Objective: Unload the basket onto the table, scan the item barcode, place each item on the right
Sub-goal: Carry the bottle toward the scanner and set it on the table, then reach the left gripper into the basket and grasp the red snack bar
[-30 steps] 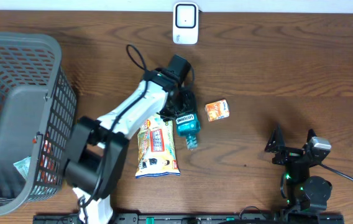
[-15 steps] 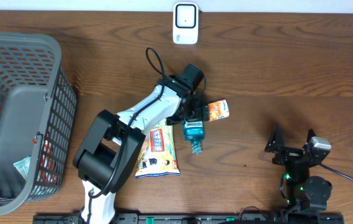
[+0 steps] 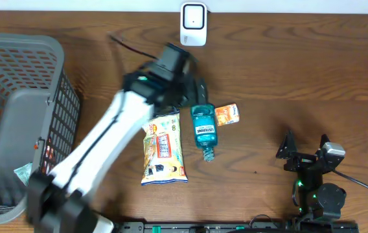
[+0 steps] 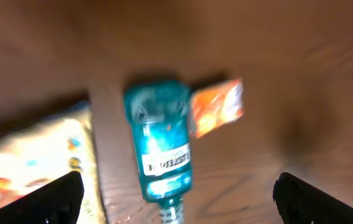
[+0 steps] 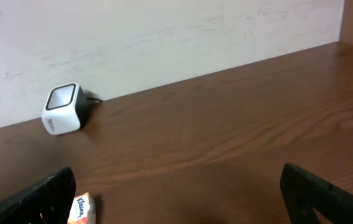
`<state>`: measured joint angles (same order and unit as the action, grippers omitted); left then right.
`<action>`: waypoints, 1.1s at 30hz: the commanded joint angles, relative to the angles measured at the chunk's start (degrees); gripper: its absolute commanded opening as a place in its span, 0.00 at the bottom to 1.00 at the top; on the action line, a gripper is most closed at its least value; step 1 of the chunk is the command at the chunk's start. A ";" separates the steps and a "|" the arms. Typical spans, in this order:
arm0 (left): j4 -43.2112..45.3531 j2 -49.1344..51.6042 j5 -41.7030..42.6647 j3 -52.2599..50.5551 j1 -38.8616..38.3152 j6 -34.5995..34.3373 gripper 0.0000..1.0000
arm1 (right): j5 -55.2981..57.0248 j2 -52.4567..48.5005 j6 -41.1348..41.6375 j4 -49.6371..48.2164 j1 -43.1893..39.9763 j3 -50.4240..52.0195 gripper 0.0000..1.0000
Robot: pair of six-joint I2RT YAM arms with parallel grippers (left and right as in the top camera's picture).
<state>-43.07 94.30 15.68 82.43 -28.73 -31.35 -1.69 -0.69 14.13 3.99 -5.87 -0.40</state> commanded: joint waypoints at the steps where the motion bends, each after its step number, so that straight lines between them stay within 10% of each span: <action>1: -0.68 -10.47 -5.64 4.33 4.55 1.40 0.98 | 0.09 0.33 0.61 0.17 0.35 0.09 0.99; 9: -2.73 -28.79 -24.44 7.56 23.43 0.02 0.98 | 0.09 0.33 0.61 0.17 0.35 0.09 0.99; 19: -22.01 -26.51 -25.11 7.43 58.77 -5.40 0.98 | 0.09 0.31 0.61 0.17 0.35 0.09 0.99; 33: -30.73 -7.65 -25.18 -4.68 66.60 5.81 0.94 | 0.09 0.33 0.61 0.17 0.35 0.09 0.99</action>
<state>-74.76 83.05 -8.99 82.06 37.63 -32.01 -1.67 -0.69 14.11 3.99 -5.87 -0.40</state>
